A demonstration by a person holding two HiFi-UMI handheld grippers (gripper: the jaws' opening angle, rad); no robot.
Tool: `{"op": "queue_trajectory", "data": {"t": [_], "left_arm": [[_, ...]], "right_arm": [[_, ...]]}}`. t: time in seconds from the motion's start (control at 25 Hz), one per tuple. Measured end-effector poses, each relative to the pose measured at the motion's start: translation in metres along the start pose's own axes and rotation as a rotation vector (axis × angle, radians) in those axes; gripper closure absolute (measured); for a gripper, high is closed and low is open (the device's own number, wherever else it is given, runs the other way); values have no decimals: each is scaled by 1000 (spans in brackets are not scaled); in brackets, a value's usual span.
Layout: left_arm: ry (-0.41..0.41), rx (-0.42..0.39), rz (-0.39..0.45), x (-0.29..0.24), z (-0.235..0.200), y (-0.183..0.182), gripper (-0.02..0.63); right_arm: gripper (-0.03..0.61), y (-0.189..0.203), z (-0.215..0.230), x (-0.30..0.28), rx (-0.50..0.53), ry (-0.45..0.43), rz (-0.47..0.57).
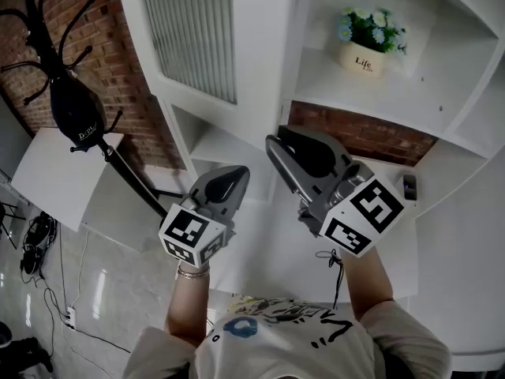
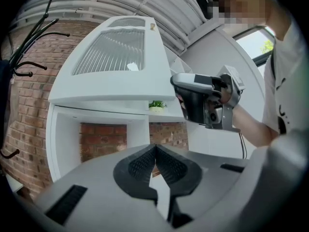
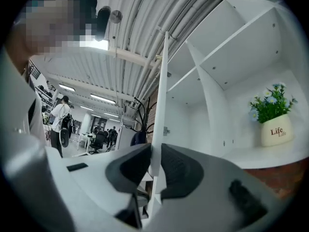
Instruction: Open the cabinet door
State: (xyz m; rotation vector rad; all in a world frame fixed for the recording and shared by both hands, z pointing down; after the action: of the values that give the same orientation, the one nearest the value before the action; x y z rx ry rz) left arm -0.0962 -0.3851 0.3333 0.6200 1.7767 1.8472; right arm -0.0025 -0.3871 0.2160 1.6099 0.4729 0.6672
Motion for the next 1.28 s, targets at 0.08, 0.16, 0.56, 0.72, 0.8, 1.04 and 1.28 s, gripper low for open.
{"op": "queue_trajectory", "data": {"t": [0.08,0.16,0.56,0.72,0.8,1.04,1.28], "left_arm": [[-7,3,-3,4,3,2,598],[-20,8,-6,10,5,4,598],[-76,37,-30,34,16,16,598],[-111,37,-28,46,18,17,598],[-127,31,-29,52,18,17,598],[-178,21,-29,73,21,15,598],[-252,27,-25,105,22,17,598]], "right_arm": [[500,-1,-9,3,1,-28,2],[500,-3,-18,6,8,-60,3],[505,-9,-61,11,31,-225,11],[506,-9,-73,11,24,-284,19],[509,-10,-84,10,28,-327,27],[511,-10,-119,8,61,-368,70],[518,-12,-144,-1,32,-441,72]]}}
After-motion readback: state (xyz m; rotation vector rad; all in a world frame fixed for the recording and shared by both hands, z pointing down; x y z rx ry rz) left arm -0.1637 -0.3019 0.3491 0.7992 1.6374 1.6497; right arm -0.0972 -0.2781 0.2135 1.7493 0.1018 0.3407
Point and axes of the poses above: the fingertips, and each gripper's own axes: x backward along the fingers, z to its right, y out of its underside, the point moved 4 cm from there along x, backward along the fingers, and after that the axes turned 15 degrees about y, right-handed, at the moved point
